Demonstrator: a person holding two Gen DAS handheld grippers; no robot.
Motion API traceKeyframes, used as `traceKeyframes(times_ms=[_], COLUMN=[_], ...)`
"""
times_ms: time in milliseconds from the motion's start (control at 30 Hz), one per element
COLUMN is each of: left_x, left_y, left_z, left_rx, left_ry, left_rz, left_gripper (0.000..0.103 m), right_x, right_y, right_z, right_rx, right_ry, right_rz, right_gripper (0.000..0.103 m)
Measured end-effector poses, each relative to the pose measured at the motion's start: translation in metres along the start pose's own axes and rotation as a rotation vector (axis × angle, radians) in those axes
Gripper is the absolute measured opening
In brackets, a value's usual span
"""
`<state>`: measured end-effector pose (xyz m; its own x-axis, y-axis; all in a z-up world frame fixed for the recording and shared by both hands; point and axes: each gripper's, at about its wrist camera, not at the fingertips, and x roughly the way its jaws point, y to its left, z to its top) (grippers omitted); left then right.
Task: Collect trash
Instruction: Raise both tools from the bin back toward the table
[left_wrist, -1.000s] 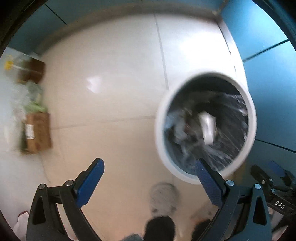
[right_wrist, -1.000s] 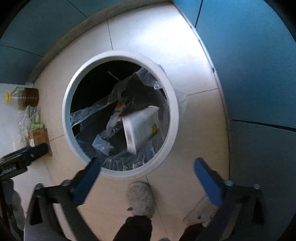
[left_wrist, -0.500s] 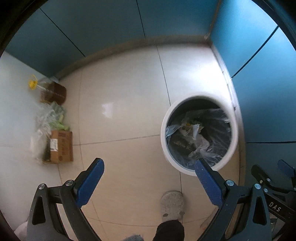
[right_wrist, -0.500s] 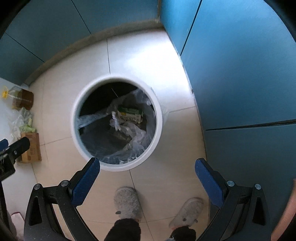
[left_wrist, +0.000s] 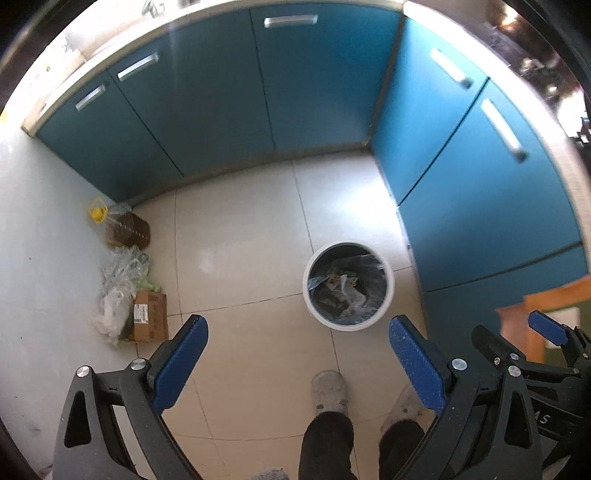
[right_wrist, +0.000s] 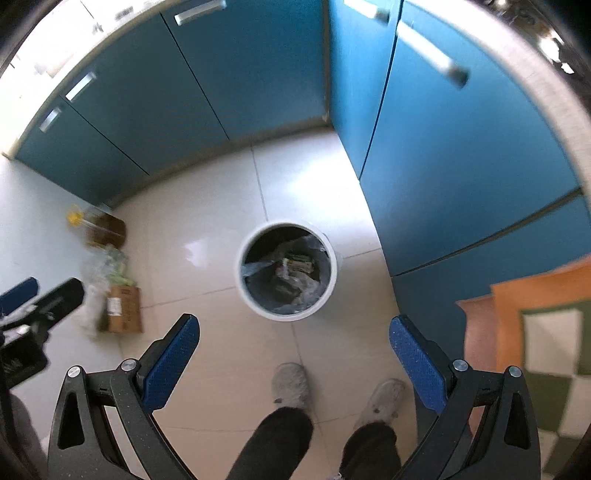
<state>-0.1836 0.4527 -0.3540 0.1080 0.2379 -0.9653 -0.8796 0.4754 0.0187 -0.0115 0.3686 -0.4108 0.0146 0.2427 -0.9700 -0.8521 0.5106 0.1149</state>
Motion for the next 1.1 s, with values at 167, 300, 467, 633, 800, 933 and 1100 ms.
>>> traceKeyframes(times_ms=[167,300,467,633,800,933,1100], left_x=[-0.056,-0.087,-0.127,-0.161,-0.173,-0.153,-0.129], left_y=[-0.005,-0.008,-0.036,-0.127,-0.26,-0.375,-0.488], left_z=[-0.005,-0.007,0.004,0.027,0.024,-0.003,-0.054], left_rx=[0.011,0.0,0.041,0.159,0.329,0.47,0.647], left_ry=[-0.018,-0.026,-0.081,-0.128,-0.104,0.016,0.124], left_rz=[-0.011,0.016,0.049,-0.008,-0.117,-0.194,-0.191], left_gripper=[0.1,0.1,0.1,0.1,0.1,0.1,0.1], right_x=[-0.076,-0.115,-0.163,-0.228,-0.27,-0.264,-0.219], right_y=[0.007,0.003,-0.033,-0.135,-0.29,-0.407,-0.483], right_z=[-0.007,-0.013,-0.009,-0.012,-0.071,-0.149,-0.224], right_rx=[-0.001,0.01,0.103,0.291,0.582,0.805,0.948], right_ry=[-0.045,-0.058,-0.108,-0.209,-0.241,-0.134,0.016], right_rz=[0.011,0.057,0.123,0.085,-0.115,-0.271,-0.257], right_gripper=[0.103,0.103,0.103,0.103,0.103,0.103,0.102])
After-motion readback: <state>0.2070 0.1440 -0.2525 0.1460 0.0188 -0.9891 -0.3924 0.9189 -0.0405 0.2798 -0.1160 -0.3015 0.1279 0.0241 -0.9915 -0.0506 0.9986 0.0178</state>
